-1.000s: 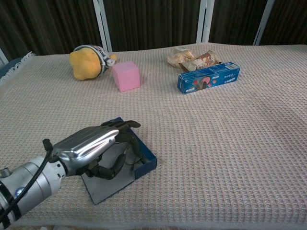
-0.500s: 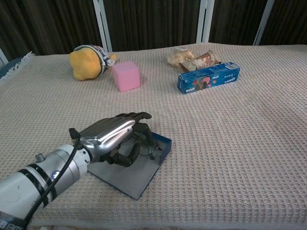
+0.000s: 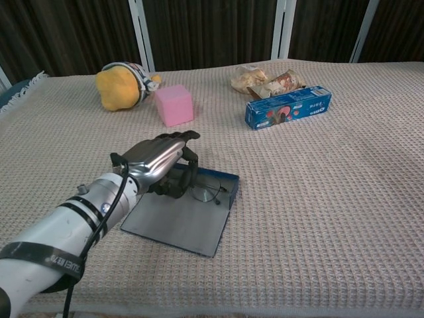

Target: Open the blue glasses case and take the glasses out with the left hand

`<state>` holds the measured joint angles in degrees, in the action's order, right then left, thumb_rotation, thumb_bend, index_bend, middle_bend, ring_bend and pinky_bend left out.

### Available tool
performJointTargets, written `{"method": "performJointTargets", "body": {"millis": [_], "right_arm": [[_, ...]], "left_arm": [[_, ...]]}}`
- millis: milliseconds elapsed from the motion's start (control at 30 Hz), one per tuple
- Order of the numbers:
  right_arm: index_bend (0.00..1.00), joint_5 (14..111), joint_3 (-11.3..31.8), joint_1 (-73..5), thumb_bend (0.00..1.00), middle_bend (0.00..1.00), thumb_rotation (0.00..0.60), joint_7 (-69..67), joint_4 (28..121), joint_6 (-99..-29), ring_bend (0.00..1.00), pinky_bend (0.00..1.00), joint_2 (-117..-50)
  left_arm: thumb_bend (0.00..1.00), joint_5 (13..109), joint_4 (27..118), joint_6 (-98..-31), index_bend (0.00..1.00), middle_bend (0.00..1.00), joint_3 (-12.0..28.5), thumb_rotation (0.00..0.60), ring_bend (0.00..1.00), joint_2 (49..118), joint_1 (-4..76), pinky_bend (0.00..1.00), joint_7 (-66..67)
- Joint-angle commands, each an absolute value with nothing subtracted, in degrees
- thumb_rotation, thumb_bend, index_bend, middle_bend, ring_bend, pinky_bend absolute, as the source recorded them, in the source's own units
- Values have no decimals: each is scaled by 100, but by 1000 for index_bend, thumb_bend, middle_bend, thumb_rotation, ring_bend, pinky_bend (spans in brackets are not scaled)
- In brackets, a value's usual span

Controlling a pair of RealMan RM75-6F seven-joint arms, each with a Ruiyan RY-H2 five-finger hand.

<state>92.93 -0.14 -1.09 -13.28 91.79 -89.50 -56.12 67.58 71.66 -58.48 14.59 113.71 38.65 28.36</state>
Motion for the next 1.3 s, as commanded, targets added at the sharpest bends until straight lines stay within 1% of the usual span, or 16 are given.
{"method": "performJointTargets", "body": {"millis": [33,467,633,833,967,1100,1300], "right_arm": [[0,9287,-10,-108,203,0,600,-1344,9177,-8949,0,0,-5607],[0,9276,2,-112,203,0,600,-1329,9179,-8932,0,0,-5610],[0,9275,8,-108,203,0,600,-1363,9173,-8942,0,0,-5607],[0,9289,0,-113,203,0,600,-1332,9178,-8925,0,0,-5610],[0,9293,4,-108,203,0,600,-1330,9178,-8939,0,0,-5615],[0,9300,3,-108,203,0,600,-1321,9177,-8939,0,0,-5618],[0,9297,0,-124,203,0,600,-1266,9186,-8898,0,0,-5622]], "left_arm": [[604,6655,7011,-5858,286,19,1555,600,0,11439,3954,23,2823],[604,6501,6589,-6017,260,17,1707,600,0,11519,4123,22,2813],[598,6627,6936,-6082,269,16,1571,600,0,11315,4041,24,2628],[527,6903,7378,-6307,355,35,1476,600,0,11059,4002,39,2556],[509,6853,7468,-6289,374,46,1498,600,0,10978,4015,44,2554],[473,6730,7335,-6175,390,48,1506,600,0,10978,4064,45,2579],[429,6704,6789,-6175,393,51,1479,600,0,11231,4145,53,2539]]}}
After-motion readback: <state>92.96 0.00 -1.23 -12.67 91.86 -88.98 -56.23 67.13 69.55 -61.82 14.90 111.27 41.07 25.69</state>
